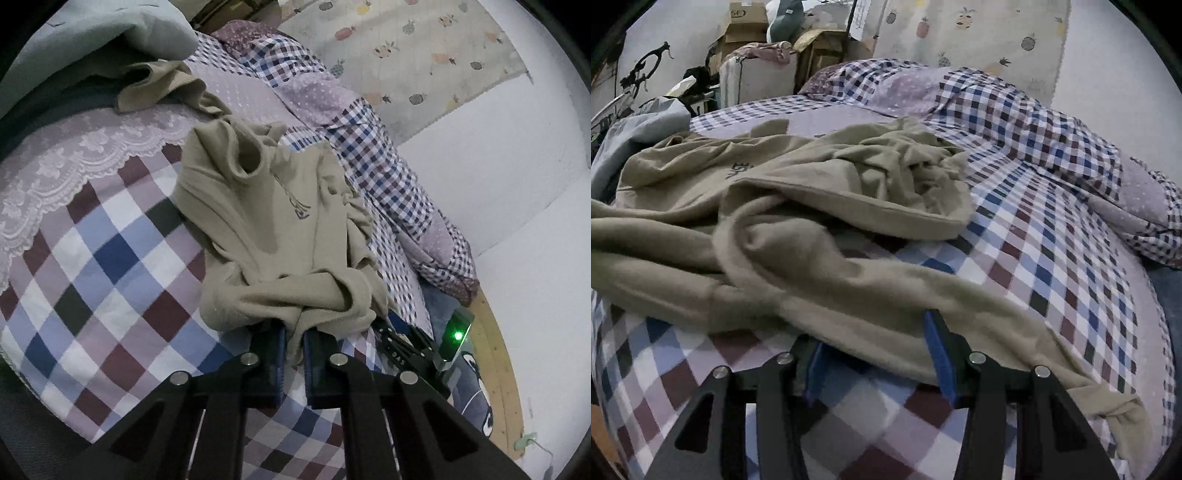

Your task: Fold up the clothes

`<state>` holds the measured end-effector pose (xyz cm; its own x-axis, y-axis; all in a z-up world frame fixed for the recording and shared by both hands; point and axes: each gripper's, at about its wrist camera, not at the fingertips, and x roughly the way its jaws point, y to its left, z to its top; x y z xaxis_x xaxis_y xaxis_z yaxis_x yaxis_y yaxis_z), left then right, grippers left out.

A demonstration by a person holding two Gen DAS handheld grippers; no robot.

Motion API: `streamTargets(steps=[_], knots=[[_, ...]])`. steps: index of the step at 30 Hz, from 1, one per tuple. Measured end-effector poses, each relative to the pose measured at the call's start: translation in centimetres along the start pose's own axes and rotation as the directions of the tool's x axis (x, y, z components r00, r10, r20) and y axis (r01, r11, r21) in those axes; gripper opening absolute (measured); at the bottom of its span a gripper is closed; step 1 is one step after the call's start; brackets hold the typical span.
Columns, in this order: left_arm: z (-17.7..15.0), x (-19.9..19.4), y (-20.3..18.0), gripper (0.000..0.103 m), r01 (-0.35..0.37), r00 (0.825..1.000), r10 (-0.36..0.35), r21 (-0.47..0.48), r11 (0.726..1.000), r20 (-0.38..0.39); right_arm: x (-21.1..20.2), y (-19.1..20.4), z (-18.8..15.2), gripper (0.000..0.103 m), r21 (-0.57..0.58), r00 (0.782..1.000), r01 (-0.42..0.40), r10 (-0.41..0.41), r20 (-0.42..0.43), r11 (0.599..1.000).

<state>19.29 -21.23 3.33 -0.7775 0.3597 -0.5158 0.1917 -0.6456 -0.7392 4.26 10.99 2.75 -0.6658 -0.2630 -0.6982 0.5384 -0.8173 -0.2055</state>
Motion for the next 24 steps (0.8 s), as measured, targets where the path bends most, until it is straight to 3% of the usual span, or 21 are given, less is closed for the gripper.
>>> streamTargets(steps=[8, 12, 14, 19, 21, 24], knots=[[1.4, -3.5, 1.6, 0.006, 0.005, 0.996, 0.0, -0.048, 0.999, 0.093, -0.3, -3.9, -1.5, 0.051, 0.056, 0.991, 0.134, -0.132, -0.039, 0.989], [3.3, -5.5, 2.8, 0.005, 0.0, 0.986, 0.013, -0.08, 0.997, 0.164, -0.1, -4.7, -1.7, 0.051, 0.091, 0.992, 0.119, -0.115, -0.043, 0.989], [4.1, -5.9, 3.3, 0.005, -0.003, 0.983, 0.02, -0.09, 0.996, 0.183, -0.2, -4.3, -1.7, 0.046, 0.073, 0.992, 0.12, -0.117, -0.043, 0.99], [5.6, -6.0, 4.4, 0.005, -0.014, 0.977, 0.039, -0.117, 0.993, 0.211, -0.8, -3.4, -1.9, 0.01, 0.09, 0.997, 0.051, -0.045, -0.066, 0.995], [5.9, -5.5, 4.9, 0.005, -0.025, 0.976, 0.054, -0.136, 0.99, 0.211, -1.5, -2.7, -2.1, 0.005, 0.074, 0.996, 0.051, -0.046, -0.072, 0.996], [6.4, -4.9, 5.5, 0.005, -0.041, 0.975, 0.074, -0.161, 0.986, 0.209, -2.9, -2.3, -2.5, 0.003, 0.103, 0.997, -0.014, 0.022, -0.079, 0.995]])
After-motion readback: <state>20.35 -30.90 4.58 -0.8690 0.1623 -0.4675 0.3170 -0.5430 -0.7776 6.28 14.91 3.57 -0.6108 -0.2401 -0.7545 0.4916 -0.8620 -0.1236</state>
